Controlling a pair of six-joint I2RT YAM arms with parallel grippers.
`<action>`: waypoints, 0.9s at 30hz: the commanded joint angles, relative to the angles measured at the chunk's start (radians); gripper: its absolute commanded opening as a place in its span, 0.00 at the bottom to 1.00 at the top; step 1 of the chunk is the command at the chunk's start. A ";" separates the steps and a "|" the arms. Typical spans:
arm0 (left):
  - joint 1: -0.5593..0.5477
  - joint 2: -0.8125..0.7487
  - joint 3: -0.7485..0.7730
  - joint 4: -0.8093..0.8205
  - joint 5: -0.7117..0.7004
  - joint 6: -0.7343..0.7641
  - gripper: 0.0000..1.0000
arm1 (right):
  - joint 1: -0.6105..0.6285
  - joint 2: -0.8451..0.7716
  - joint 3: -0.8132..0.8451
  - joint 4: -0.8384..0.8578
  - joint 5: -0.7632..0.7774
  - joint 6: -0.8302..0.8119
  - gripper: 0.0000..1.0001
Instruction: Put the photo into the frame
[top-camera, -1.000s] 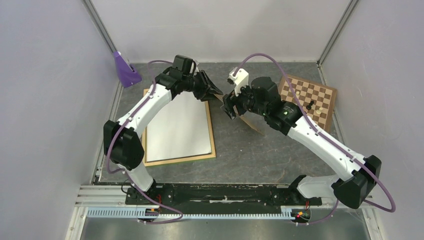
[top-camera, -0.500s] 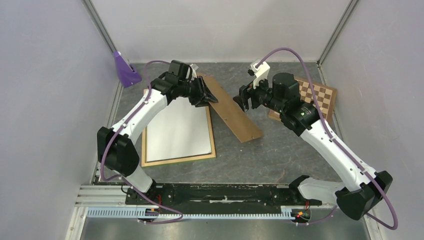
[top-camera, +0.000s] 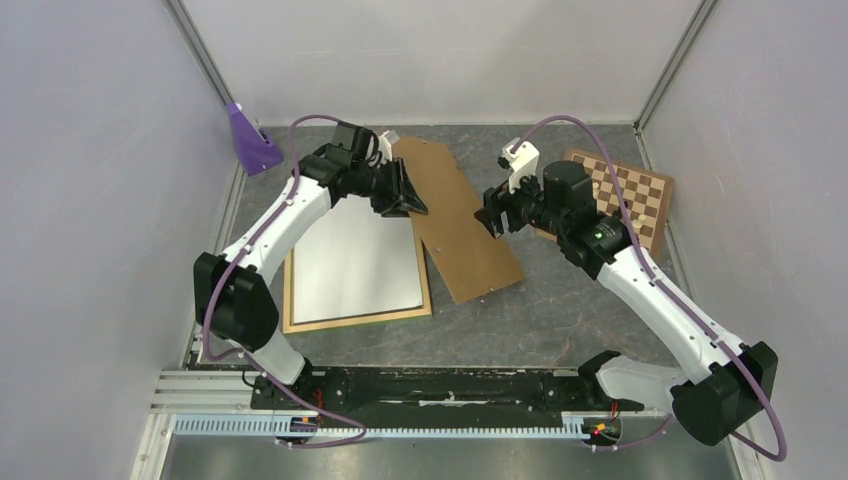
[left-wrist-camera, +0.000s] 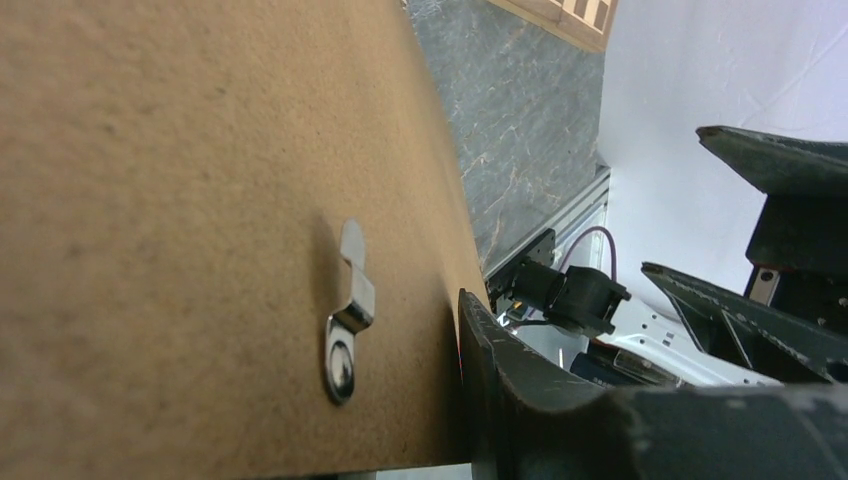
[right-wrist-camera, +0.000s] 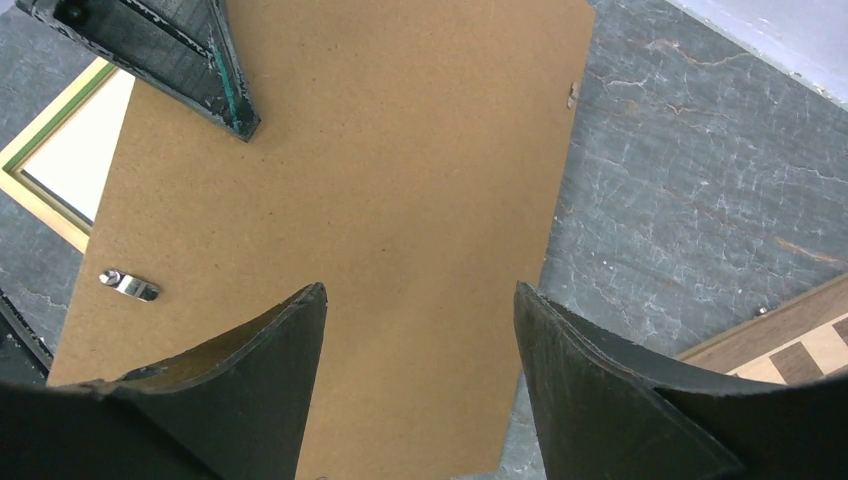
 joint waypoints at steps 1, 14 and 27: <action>0.029 0.001 0.013 0.040 0.132 0.105 0.02 | -0.007 -0.031 -0.006 0.058 -0.020 -0.020 0.72; 0.086 -0.018 -0.014 0.102 0.279 0.176 0.02 | -0.012 -0.051 -0.058 0.074 -0.009 -0.041 0.71; 0.135 0.043 -0.051 0.153 0.286 0.069 0.02 | -0.013 -0.027 -0.191 0.195 -0.124 -0.041 0.71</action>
